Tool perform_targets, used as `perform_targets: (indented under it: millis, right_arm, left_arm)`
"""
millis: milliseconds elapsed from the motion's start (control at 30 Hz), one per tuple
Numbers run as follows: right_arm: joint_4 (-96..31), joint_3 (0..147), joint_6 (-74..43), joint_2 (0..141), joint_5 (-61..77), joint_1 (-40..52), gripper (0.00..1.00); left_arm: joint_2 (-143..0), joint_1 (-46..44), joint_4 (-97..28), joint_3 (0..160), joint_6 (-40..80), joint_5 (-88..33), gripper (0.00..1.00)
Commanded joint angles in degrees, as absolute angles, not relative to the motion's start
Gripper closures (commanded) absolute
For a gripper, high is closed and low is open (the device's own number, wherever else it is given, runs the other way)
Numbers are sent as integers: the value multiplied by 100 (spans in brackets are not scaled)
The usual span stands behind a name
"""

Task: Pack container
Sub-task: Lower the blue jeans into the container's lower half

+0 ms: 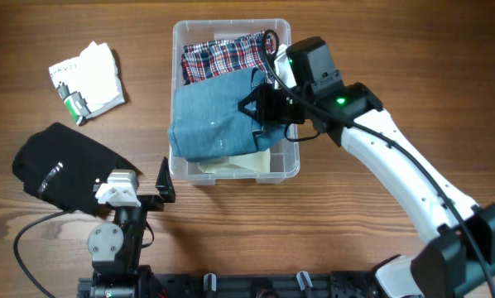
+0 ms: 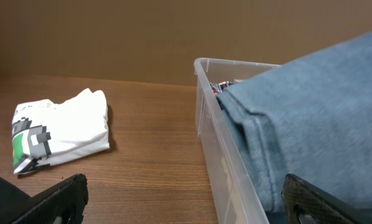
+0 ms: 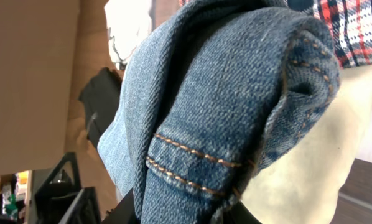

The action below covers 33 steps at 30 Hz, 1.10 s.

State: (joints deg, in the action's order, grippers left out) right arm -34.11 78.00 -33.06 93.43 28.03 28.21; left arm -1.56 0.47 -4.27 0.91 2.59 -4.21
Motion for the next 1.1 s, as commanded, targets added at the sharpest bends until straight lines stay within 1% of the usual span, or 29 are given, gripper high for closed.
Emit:
perform_targets:
  millis: [0, 233, 267, 333, 367, 433, 500, 567, 633, 733, 867, 933, 1067]
  right_arm:
    - [-3280, 7824, -3406, 9677, 2936, 2834, 96]
    - [-3376, 7824, -3240, 10167, 2886, 2834, 96]
    - [-3400, 7824, -3135, 10169, 2827, 2834, 94]
    - [-3485, 7826, -3076, 10143, 2613, 2834, 80]
    - [-3522, 7826, -2985, 10136, 2502, 2834, 68]
    - [-3612, 7826, -2821, 10112, 2257, 2834, 57]
    - [-3680, 7826, -2620, 10108, 2128, 2834, 43]
    - [-3717, 7826, -2425, 10103, 2093, 2834, 34]
    - [-3715, 7839, -2294, 10101, 2029, 2834, 28]
    - [-3712, 7883, -2246, 10049, 1719, 2834, 24]
    - [-3785, 8075, -2088, 9813, 982, 2834, 23]
    - [-3894, 8318, -1927, 9649, 587, 2834, 23]
    - [-4202, 8895, -1621, 9369, 366, 2834, 25]
  left_arm:
    - [-156, 62, -429, 54, 172, -447, 0]
    - [-156, 62, -429, 54, 172, -447, 0]
    - [-156, 62, -429, 54, 172, -447, 0]
    - [-156, 62, -429, 54, 172, -447, 0]
    - [-156, 62, -429, 54, 172, -447, 0]
    - [-156, 62, -429, 54, 172, -447, 0]
    - [-156, 62, -432, 54, 172, -447, 0]
    - [-156, 62, -429, 54, 172, -447, 0]
    - [-156, 62, -429, 54, 172, -447, 0]
    - [-156, 62, -432, 54, 172, -447, 0]
    - [-156, 62, -429, 54, 172, -447, 0]
    - [-156, 62, -429, 54, 172, -447, 0]
    - [-156, 62, -429, 54, 172, -447, 0]
